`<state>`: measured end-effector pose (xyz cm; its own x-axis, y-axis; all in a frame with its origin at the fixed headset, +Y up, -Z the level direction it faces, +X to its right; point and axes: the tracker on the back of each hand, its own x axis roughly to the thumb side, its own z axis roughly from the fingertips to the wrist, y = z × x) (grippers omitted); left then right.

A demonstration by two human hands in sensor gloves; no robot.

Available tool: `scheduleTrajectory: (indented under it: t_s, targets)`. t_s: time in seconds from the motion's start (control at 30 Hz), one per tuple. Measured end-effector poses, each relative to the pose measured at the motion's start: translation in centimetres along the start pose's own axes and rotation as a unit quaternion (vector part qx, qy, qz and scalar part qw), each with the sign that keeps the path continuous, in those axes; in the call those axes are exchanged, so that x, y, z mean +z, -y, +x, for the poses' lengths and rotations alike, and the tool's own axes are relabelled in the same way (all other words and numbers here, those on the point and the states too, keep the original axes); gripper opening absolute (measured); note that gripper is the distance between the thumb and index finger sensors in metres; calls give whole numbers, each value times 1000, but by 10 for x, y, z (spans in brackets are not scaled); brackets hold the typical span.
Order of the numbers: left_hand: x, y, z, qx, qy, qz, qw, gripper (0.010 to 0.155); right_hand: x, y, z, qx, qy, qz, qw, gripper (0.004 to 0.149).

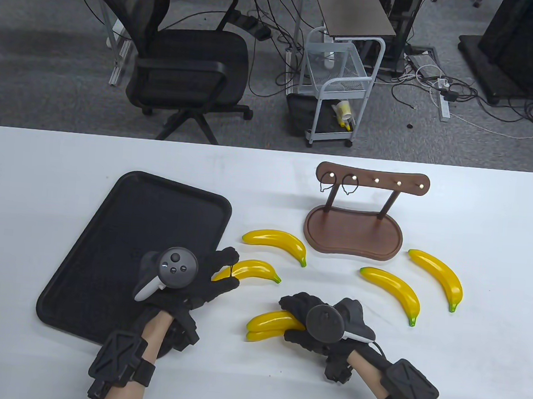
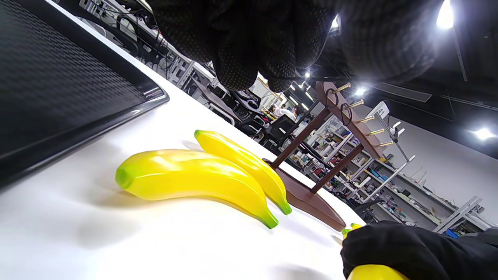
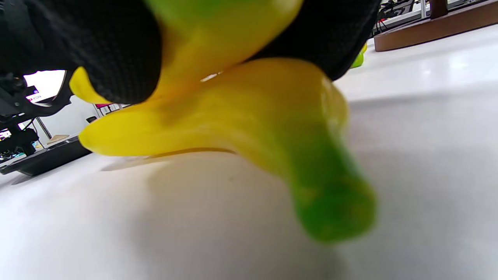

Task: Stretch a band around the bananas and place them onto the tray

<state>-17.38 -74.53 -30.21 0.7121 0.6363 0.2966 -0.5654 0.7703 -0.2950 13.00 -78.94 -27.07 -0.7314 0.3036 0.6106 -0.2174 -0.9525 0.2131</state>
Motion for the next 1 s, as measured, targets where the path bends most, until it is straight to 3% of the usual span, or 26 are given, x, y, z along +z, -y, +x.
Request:
scheduleTrajectory:
  t_s: [0.63,1.0]
  targets:
    - [0,0,-1,2,2,2,1000,68,-3,-11,6,55,-2,35,998,72]
    - [1,-1,-2,3,3,4,1000,69,-6,-8,6,58,-5,21,998,70]
